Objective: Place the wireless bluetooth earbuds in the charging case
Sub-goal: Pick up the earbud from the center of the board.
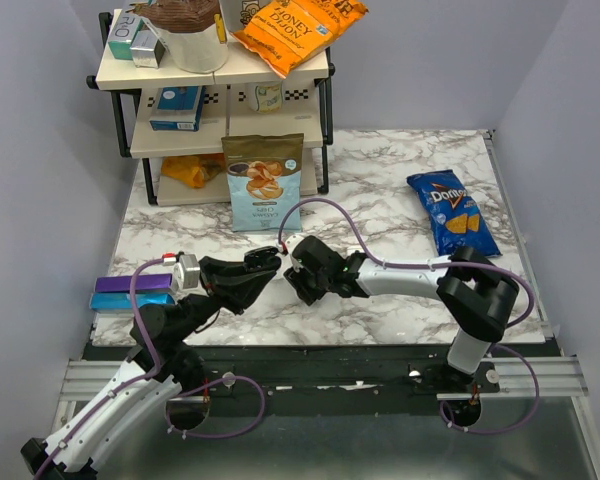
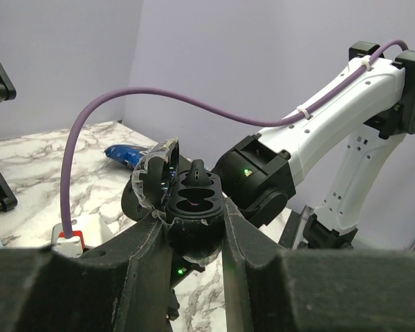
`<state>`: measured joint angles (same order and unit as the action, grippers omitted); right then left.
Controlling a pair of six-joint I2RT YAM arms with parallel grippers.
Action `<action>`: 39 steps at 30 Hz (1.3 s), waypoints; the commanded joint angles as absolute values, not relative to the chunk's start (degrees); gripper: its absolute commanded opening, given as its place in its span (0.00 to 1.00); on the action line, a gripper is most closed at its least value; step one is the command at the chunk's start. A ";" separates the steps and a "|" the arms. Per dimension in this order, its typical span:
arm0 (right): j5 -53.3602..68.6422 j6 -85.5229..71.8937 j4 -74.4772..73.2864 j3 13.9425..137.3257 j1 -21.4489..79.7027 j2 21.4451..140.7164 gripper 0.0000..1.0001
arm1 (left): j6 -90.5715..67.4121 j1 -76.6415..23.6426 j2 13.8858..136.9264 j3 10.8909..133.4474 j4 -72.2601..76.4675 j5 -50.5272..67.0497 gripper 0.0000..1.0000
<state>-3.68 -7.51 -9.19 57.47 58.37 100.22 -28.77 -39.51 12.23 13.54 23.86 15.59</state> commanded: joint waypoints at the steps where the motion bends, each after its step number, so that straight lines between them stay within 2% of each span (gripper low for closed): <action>1: -6.06 -7.56 -10.28 57.83 58.36 101.34 0.50 | -29.36 -39.81 12.57 13.01 24.43 14.68 0.00; 13: -7.47 -7.56 -10.11 57.92 57.74 100.81 0.28 | -29.36 -39.90 12.30 13.18 24.17 14.68 0.00; 20: -8.09 -7.56 -10.02 57.83 57.74 100.11 0.12 | -29.27 -39.82 12.31 13.36 24.17 14.85 0.00; 21: -8.43 -7.56 -10.02 57.83 57.66 99.93 0.05 | -29.27 -39.81 12.30 13.36 24.08 14.77 0.00; 23: -8.61 -7.38 -10.02 57.83 57.74 99.32 0.01 | -29.18 -39.81 12.30 13.45 24.08 14.77 0.00; 29: -8.44 -6.95 -9.85 57.66 57.74 98.53 0.01 | -29.27 -39.90 12.13 13.45 24.00 14.77 0.00; 32: -7.91 -6.77 -9.14 55.99 57.74 94.15 0.01 | -29.27 -39.81 11.78 13.71 23.12 14.68 0.00; 36: -3.71 -3.61 -9.31 51.17 57.74 79.93 0.00 | -29.09 -39.90 11.51 14.24 22.15 14.68 0.00; 39: 2.00 1.21 -14.84 50.98 57.66 67.70 0.01 | -29.27 -39.90 11.77 14.68 22.41 15.03 0.00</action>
<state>-5.13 -4.64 -10.92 51.48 57.89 80.51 -28.80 -39.51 12.16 13.52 23.05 15.57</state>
